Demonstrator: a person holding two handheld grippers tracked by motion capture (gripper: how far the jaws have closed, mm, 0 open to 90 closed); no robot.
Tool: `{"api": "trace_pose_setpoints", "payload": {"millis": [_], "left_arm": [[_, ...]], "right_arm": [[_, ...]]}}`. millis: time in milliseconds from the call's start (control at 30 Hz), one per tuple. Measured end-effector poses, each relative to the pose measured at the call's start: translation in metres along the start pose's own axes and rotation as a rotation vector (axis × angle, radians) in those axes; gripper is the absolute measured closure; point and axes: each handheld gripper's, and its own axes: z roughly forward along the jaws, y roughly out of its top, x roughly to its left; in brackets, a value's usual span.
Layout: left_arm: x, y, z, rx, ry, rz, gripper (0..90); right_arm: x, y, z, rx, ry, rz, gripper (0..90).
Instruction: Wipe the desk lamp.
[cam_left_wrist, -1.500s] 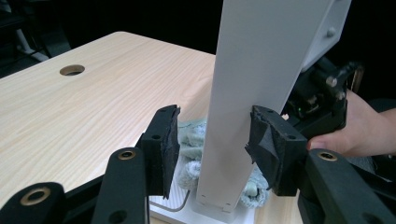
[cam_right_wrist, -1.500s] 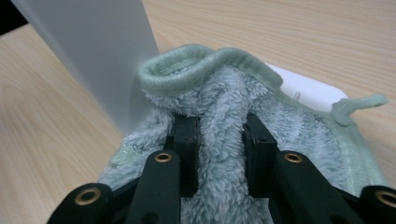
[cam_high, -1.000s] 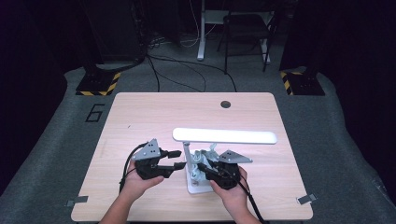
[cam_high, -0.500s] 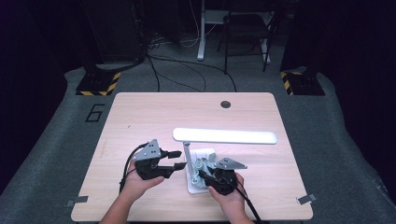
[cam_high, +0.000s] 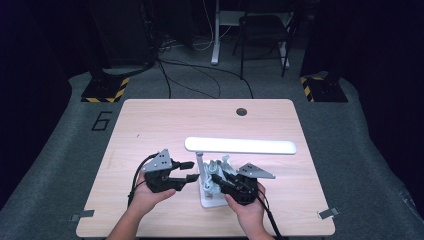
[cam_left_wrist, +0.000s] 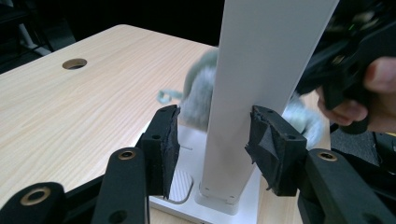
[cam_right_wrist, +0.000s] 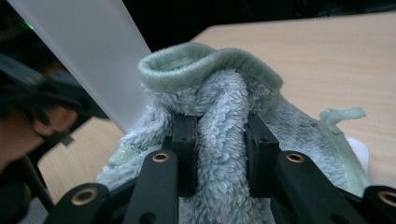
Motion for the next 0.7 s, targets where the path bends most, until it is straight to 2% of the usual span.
{"api": "trace_pose_setpoints", "payload": {"millis": [33, 67, 133, 267, 467, 500, 600, 700], "left_arm": [[0.001, 0.0, 0.0, 0.001, 0.0, 0.013, 52.1], [0.0, 0.0, 0.0, -0.002, 0.0, 0.008, 52.1], [0.0, 0.0, 0.0, 0.001, 0.0, 0.01, 52.1], [0.0, 0.0, 0.001, 0.001, -0.002, 0.012, 52.1], [-0.002, 0.001, 0.002, 0.002, -0.007, 0.006, 52.0], [-0.002, 0.001, 0.002, 0.0, -0.003, 0.005, 52.1], [-0.001, 0.001, 0.001, 0.003, -0.002, 0.013, 52.1], [-0.002, 0.001, 0.002, 0.003, -0.005, 0.012, 52.1]], "right_arm": [[0.002, 0.002, -0.002, -0.024, 0.007, -0.004, 69.3], [0.004, 0.003, -0.004, -0.046, 0.014, -0.01, 69.2], [0.01, 0.005, -0.008, -0.071, 0.005, -0.013, 69.2], [0.012, 0.007, -0.01, -0.099, 0.001, -0.017, 68.7], [0.02, 0.021, -0.018, -0.185, 0.003, -0.011, 66.9], [0.022, 0.023, -0.019, -0.214, 0.005, -0.031, 66.6], [0.025, 0.022, -0.019, -0.24, -0.014, -0.071, 66.1], [0.023, 0.014, -0.016, -0.272, -0.015, -0.084, 65.8]]}}
